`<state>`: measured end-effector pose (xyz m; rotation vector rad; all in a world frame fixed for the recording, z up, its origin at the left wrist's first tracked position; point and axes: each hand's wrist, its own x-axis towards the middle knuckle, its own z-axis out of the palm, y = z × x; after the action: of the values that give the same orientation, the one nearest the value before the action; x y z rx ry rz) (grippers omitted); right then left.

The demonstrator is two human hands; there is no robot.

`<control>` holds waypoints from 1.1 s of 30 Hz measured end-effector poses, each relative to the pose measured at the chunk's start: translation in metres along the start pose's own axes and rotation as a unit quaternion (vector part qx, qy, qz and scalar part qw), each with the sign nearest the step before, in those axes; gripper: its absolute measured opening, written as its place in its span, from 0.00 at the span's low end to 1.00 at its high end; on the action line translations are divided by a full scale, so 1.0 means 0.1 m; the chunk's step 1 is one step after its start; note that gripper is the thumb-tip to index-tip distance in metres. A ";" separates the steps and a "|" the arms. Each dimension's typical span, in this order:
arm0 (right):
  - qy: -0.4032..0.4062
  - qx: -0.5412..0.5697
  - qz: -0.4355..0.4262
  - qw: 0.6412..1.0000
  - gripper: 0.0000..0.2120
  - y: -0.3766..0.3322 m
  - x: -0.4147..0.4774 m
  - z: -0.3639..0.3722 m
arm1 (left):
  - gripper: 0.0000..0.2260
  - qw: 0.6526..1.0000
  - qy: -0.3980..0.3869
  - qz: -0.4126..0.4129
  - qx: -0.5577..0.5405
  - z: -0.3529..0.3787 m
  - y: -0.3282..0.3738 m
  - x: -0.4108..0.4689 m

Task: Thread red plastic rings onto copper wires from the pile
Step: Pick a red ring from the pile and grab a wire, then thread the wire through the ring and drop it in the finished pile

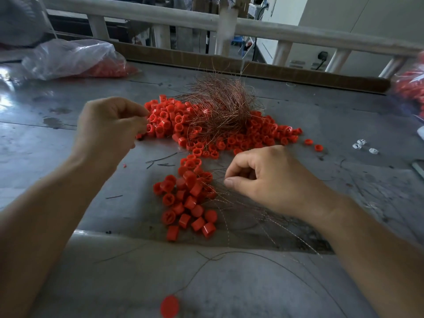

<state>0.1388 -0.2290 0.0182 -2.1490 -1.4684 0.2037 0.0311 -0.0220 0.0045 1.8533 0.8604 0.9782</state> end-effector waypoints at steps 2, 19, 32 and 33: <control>0.012 0.002 -0.004 1.000 0.05 0.00 0.00 -0.01 | 0.08 0.996 0.006 0.022 0.084 0.01 -0.06 0.01; 0.242 0.024 0.025 0.970 0.08 0.16 0.07 -0.23 | 0.10 0.930 -0.038 0.090 0.355 0.04 -0.25 0.14; 0.265 -0.010 0.137 0.954 0.11 0.51 0.13 -0.35 | 0.13 0.997 -0.043 0.027 -0.054 0.04 0.13 -0.15; 0.246 -0.024 0.147 0.958 0.10 0.53 0.14 -0.32 | 0.14 0.992 -0.078 0.024 -0.094 0.07 0.18 -0.20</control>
<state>0.2009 -0.2417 0.0214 -2.2378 -0.8796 -0.2523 0.0309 -0.0485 0.0128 1.7684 0.6107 0.8981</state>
